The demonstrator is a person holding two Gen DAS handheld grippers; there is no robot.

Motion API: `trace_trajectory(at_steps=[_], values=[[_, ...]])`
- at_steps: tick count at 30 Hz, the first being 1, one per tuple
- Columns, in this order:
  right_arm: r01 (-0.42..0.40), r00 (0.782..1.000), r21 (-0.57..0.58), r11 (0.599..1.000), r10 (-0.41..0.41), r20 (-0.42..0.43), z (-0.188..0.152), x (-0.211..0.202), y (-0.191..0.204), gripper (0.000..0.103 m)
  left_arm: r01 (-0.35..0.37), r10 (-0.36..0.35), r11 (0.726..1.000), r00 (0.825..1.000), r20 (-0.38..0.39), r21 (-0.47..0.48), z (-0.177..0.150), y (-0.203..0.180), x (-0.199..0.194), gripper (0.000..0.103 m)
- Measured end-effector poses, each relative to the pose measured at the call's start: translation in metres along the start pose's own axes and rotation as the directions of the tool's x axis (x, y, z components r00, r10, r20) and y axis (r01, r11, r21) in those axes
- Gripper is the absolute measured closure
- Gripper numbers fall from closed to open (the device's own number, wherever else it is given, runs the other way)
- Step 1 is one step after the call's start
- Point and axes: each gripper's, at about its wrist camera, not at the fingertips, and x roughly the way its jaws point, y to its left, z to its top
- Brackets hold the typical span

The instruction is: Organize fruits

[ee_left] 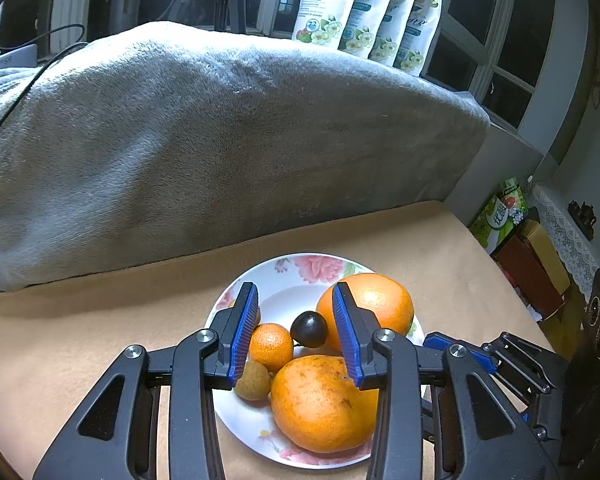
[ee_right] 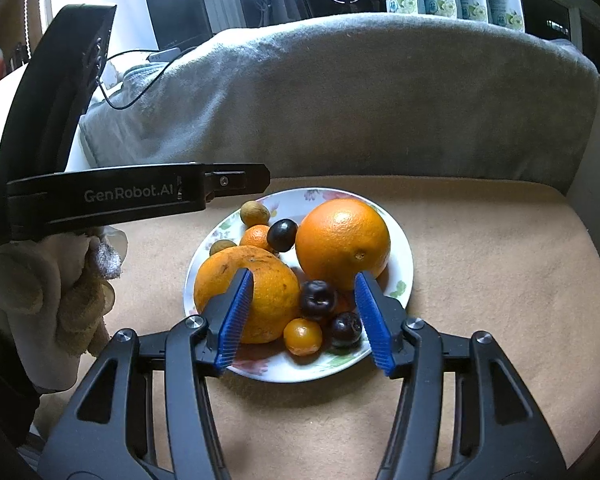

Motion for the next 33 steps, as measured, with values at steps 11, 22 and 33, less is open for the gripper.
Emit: trace_trajectory(at_steps=[11, 22, 33], values=[[0.011, 1.0, -0.001, 1.0, -0.011, 0.023, -0.002, -0.012, -0.003, 0.032, -0.01, 0.01, 1.0, 1.0, 0.017, -0.001, -0.004, -0.006, -0.014, 0.045], [0.049, 0.997, -0.017, 0.999, -0.048, 0.06, -0.003, -0.036, 0.002, 0.008, -0.036, 0.036, 0.999, 0.998, 0.053, -0.002, -0.011, -0.014, -0.043, 0.026], [0.069, 0.994, -0.018, 0.997, -0.068, 0.08, -0.006, -0.055, 0.004, 0.005, -0.064, 0.065, 0.998, 0.994, 0.084, -0.008, -0.027, -0.016, -0.068, 0.026]])
